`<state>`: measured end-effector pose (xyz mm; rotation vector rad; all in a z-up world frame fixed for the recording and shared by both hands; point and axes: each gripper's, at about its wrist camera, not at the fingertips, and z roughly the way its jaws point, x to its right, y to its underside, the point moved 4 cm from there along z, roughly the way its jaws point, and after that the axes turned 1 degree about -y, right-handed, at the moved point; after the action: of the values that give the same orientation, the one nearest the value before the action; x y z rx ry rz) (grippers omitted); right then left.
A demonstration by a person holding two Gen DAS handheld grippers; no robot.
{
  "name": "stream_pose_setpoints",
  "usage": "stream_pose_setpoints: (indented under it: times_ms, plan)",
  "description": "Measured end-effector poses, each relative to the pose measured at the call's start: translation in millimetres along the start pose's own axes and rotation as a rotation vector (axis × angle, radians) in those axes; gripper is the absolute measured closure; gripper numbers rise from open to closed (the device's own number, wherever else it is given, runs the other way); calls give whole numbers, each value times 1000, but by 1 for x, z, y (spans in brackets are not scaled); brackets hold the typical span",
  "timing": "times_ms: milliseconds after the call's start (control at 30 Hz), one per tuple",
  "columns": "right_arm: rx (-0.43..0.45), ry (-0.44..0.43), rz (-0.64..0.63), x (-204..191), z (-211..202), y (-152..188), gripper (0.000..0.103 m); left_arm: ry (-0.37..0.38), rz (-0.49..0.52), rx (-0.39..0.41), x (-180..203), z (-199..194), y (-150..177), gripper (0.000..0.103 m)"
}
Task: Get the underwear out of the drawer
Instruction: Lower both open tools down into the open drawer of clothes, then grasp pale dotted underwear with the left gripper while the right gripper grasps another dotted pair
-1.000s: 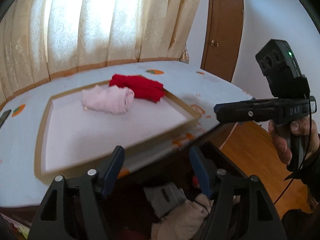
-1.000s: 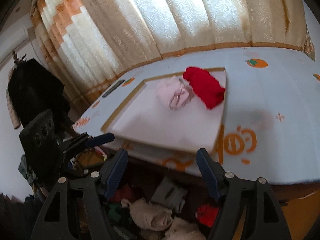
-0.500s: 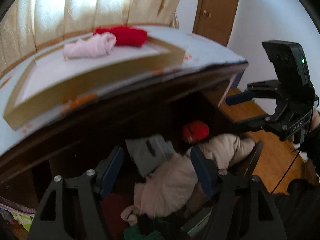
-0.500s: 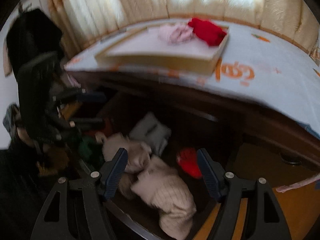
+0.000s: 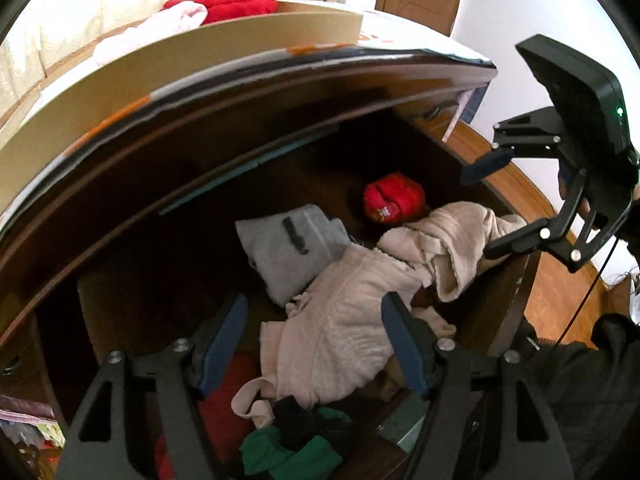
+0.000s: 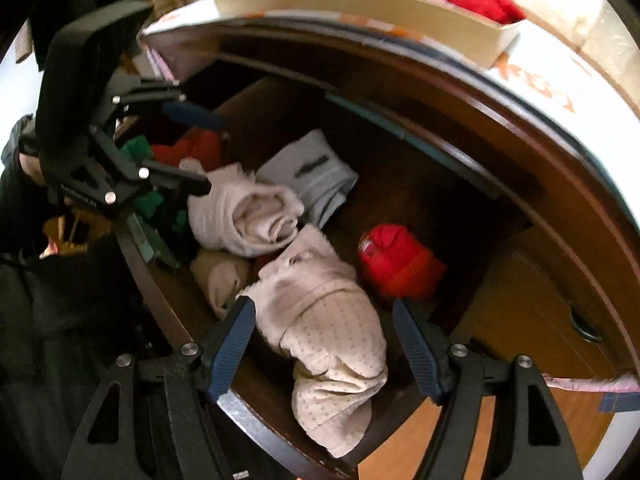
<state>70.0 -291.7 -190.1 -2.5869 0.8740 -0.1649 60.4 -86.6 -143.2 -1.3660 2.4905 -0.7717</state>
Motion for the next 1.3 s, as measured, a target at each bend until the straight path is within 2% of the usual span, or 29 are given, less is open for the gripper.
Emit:
stream_pose_setpoints:
  times_ms: [300,667,733,1000,1233,1300]
  plan:
    - [-131,-2,-14,3,26,0,30,20,32,-62,5,15,0,33]
    - [-195,-41,-18,5,54,-3,30,49,83,-132,15,31,-6,31]
    - [-198,-29,-36,2,57,-4,30,72,100,-155,19,35,-6,30]
    - [-181,-26,-31,3,58,-4,30,65,152,-238,28,55,-8,30]
    - [-165,-18,-23,1,53,1,30,97,103,-270,20,67,-15,29]
    - [-158,-22,-18,-2,52,3,32,104,96,-268,16,66,-12,33]
